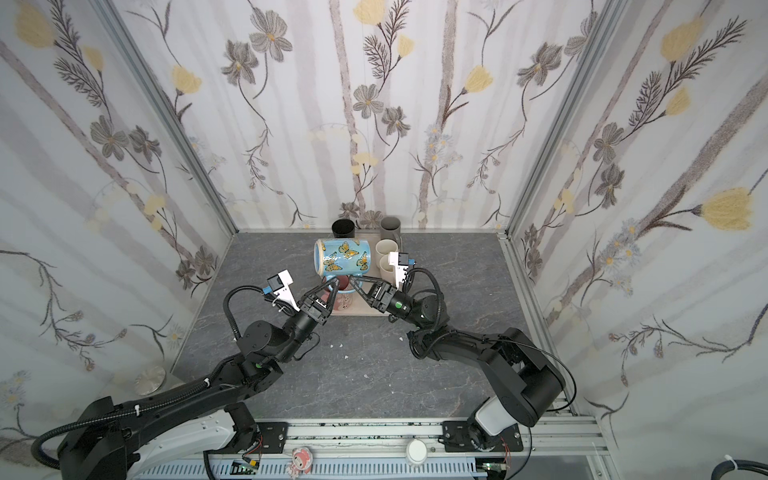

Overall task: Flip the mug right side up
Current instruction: 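Grasp the butterfly mug's handle with the right gripper and open the left gripper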

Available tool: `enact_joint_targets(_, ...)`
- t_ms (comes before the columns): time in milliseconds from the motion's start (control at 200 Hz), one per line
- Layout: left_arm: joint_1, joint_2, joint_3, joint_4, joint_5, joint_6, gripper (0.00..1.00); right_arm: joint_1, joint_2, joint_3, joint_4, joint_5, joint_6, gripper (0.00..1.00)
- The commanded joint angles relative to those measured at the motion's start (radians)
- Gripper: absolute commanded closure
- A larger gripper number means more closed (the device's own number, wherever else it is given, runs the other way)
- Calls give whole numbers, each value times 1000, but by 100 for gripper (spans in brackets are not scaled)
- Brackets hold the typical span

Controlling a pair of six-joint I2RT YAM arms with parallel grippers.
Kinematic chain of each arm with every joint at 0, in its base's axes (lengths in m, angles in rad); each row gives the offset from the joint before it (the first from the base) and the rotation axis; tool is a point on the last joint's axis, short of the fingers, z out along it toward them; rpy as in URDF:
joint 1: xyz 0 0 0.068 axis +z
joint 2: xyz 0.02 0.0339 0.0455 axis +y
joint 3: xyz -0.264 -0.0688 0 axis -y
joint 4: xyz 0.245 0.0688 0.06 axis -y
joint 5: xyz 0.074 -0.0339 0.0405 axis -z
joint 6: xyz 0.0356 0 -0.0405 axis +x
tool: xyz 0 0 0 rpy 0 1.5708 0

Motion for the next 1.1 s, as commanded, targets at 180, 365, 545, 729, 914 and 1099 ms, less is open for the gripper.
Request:
enact_joint_targets(180, 3, 19, 19, 154, 9, 9, 100, 27, -9, 27, 28, -4, 1, 45)
enact_joint_targets(365, 2, 22, 22, 144, 12, 10, 100, 29, -31, 30, -31, 9, -39, 67)
enact_joint_targets(545, 3, 26, 22, 123, 13, -1, 100, 30, -46, 28, -57, 13, -60, 86)
enact_joint_targets(729, 3, 18, 22, 80, -7, -12, 100, 29, -67, 20, -106, 30, -101, 100)
enact_joint_targets(914, 2, -4, 2, 57, -27, -27, 80, 26, -117, 8, -218, 66, -170, 100)
enact_joint_targets(1099, 3, -63, -30, 15, -68, -23, 35, 9, -186, 8, -408, 113, -266, 100)
